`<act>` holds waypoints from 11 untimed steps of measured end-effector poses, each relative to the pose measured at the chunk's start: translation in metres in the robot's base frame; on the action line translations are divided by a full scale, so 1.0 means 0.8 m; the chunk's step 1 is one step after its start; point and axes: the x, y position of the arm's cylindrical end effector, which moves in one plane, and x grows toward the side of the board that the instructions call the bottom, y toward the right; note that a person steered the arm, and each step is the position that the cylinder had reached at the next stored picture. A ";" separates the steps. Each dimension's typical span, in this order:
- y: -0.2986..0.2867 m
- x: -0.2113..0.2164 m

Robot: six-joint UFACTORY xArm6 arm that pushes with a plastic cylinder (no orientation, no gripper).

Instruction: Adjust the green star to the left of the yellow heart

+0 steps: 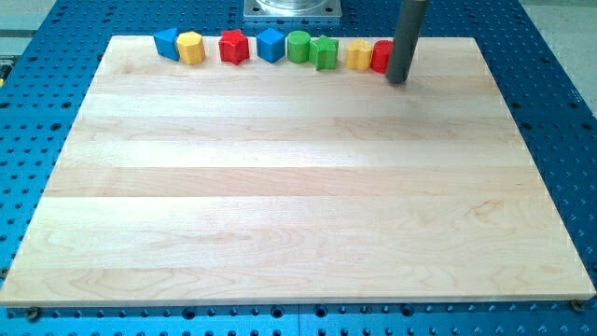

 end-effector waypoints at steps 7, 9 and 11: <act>0.000 -0.033; -0.072 -0.055; -0.083 -0.056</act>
